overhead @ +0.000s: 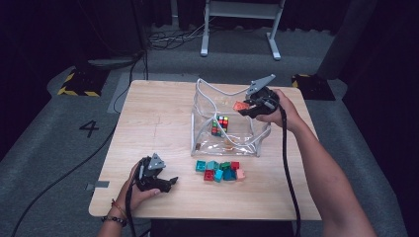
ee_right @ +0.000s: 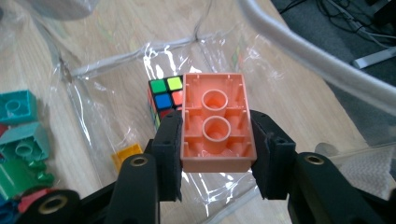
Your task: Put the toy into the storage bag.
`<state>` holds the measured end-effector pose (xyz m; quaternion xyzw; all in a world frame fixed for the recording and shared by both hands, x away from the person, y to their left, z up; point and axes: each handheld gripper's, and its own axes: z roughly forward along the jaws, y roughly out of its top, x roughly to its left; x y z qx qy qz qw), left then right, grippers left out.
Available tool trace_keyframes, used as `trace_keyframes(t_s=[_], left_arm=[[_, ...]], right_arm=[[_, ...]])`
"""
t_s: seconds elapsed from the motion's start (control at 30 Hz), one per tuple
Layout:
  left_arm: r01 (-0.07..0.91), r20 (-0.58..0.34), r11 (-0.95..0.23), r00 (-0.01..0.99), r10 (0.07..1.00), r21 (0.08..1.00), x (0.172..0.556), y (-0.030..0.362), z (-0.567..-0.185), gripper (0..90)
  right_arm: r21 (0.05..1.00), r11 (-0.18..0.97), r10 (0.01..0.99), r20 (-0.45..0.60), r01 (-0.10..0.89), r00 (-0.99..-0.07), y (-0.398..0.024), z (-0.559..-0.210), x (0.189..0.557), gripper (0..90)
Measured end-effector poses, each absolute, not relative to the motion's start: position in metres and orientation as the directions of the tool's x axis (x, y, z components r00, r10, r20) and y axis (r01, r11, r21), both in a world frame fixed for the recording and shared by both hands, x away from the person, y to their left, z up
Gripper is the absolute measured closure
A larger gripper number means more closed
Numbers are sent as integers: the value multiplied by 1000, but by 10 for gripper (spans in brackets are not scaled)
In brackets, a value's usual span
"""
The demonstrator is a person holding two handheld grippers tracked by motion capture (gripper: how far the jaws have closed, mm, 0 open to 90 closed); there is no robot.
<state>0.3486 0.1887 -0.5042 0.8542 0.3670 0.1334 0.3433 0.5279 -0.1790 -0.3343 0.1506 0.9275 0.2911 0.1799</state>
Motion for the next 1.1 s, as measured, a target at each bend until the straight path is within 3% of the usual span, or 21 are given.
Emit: trace_keyframes(t_s=[0.53, 0.67, 1.1], left_arm=[[538, -27, -493, 694, 720, 684, 348, 189, -504, 157], [537, -26, -492, 694, 720, 685, 349, 189, -504, 157], [537, -26, -493, 694, 719, 685, 349, 189, -504, 158]], right_arm=[[252, 937, 305, -255, 242, -917, -187, -331, 524, 589], [175, 960, 259, -262, 219, -930, -186, -331, 521, 589], [195, 958, 257, -251, 212, -933, -187, -327, 516, 564]])
